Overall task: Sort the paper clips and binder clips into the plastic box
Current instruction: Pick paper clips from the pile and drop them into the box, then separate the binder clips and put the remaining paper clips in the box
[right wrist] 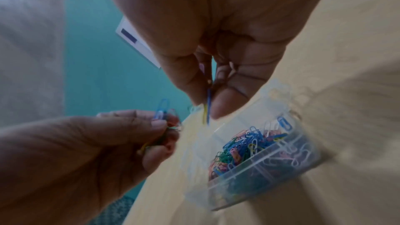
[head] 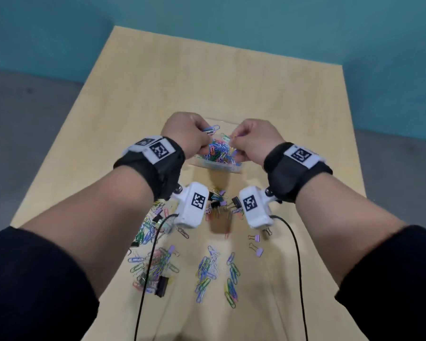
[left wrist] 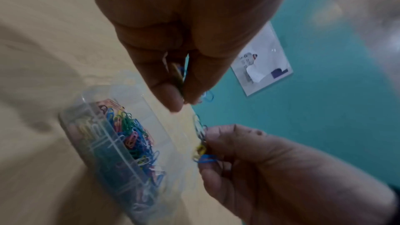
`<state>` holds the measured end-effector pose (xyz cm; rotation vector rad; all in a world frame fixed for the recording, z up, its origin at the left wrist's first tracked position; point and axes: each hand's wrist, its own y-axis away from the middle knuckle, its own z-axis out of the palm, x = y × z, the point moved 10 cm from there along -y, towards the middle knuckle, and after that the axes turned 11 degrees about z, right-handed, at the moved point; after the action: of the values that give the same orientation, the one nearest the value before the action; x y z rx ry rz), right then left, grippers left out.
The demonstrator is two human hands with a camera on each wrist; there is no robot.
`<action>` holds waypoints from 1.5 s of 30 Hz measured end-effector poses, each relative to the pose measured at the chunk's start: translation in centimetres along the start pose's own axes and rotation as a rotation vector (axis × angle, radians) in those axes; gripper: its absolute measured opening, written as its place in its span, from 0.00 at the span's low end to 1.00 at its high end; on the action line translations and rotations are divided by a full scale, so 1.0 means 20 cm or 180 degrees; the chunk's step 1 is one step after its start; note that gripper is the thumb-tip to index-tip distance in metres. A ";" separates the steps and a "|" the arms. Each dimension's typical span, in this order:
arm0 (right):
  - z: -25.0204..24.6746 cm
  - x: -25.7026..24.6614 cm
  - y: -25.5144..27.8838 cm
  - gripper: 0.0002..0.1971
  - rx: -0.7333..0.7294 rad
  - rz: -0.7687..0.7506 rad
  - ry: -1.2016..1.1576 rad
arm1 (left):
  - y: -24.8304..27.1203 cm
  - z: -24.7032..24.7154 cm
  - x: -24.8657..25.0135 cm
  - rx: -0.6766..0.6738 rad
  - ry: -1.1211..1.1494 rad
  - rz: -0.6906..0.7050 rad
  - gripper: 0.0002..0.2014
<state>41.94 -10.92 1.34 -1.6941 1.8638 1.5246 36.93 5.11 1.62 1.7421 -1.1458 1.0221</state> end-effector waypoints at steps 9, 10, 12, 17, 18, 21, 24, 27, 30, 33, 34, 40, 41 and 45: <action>-0.01 0.17 0.16 0.09 0.0379 -0.0746 0.2205 | 0.21 -0.16 -0.21 0.0206 -0.0361 0.0010 0.11; 0.05 0.24 0.19 0.10 0.0228 -0.0821 0.2479 | 0.25 -0.16 -0.25 0.0141 -0.0545 0.0023 0.10; 0.16 0.36 0.23 0.13 0.0009 -0.1012 0.3096 | 0.33 -0.11 -0.33 -0.0070 -0.1132 0.0021 0.10; 0.33 0.45 0.27 0.16 -0.0123 -0.1465 0.3851 | 0.42 0.14 -0.37 -0.0701 -0.2049 0.0276 0.12; 0.34 0.44 0.27 0.15 -0.0085 -0.1530 0.3847 | 0.43 0.19 -0.37 -0.0813 -0.2127 0.0328 0.11; 0.35 0.43 0.26 0.15 0.0109 -0.1607 0.3835 | 0.45 0.29 -0.36 -0.0975 -0.2283 0.0436 0.09; 0.33 0.42 0.26 0.09 0.0127 -0.1611 0.3697 | 0.45 0.34 -0.35 -0.1006 -0.2416 0.0539 0.09; 0.22 0.43 0.28 0.03 0.0169 -0.1367 0.3331 | 0.47 0.38 -0.30 -0.0970 -0.2639 0.0849 0.06; 0.01 0.53 0.25 0.05 0.0451 -0.0733 0.2894 | 0.49 0.45 -0.28 -0.1100 -0.2921 0.1125 0.09; -0.13 0.69 0.24 0.05 0.0534 -0.0214 0.2853 | 0.49 0.50 -0.29 -0.1335 -0.3163 0.1256 0.16; -0.14 0.73 0.25 0.05 0.0519 -0.0126 0.2875 | 0.48 0.51 -0.29 -0.1386 -0.3189 0.1272 0.18; -0.05 0.66 0.35 0.06 0.0667 -0.0603 0.2801 | 0.48 0.53 -0.26 -0.1480 -0.3325 0.1303 0.15; 0.00 0.62 0.36 0.07 0.0614 -0.0727 0.2779 | 0.48 0.53 -0.26 -0.1475 -0.3296 0.1273 0.14; 0.23 0.48 0.39 0.09 0.0345 -0.1143 0.2816 | 0.48 0.50 -0.28 -0.1293 -0.3074 0.1177 0.08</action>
<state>30.20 -14.95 -3.39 -2.7179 1.7291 0.5348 28.45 -4.96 -5.26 1.7214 -2.1490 0.0286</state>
